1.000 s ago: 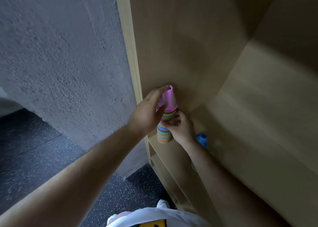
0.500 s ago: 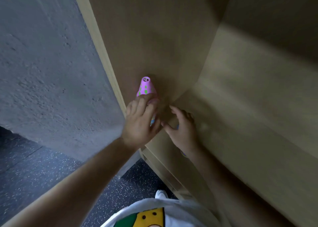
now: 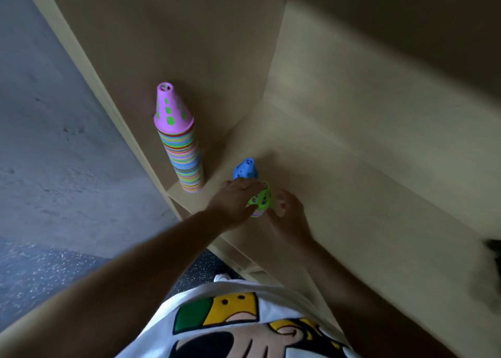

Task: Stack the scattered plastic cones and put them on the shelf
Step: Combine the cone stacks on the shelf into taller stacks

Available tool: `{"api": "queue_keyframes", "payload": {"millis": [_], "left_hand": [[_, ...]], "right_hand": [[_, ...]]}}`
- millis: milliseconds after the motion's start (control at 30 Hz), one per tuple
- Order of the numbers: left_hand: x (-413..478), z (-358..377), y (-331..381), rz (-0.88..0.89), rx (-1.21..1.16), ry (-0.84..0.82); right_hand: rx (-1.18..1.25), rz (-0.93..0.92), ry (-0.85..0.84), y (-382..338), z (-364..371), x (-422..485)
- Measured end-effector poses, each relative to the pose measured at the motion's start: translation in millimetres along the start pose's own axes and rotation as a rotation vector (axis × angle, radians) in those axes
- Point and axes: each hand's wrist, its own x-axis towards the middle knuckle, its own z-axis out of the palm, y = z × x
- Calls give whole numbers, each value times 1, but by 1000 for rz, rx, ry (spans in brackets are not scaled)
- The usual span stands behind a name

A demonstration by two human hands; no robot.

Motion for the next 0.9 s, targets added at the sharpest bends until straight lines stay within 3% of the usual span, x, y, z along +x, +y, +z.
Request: {"api": "queue_keyframes", "payload": {"millis": [200,433,633,767,900], "left_hand": [[7,4,8,13,-5,25],[1,5,5,-57,-96,38],[-19,8,-7,-153,-215,159],[-23,8,-10,-174,-303,227],[-30,-12,-2,-100,-337,357]], "right_hand": [[-127,89,-187,21,12,7],[13,319,-320,39,32,17],[315,482,-375,36,57,32],[403,501,-342,28,57,34],[564,403,-218,7,43,12]]}}
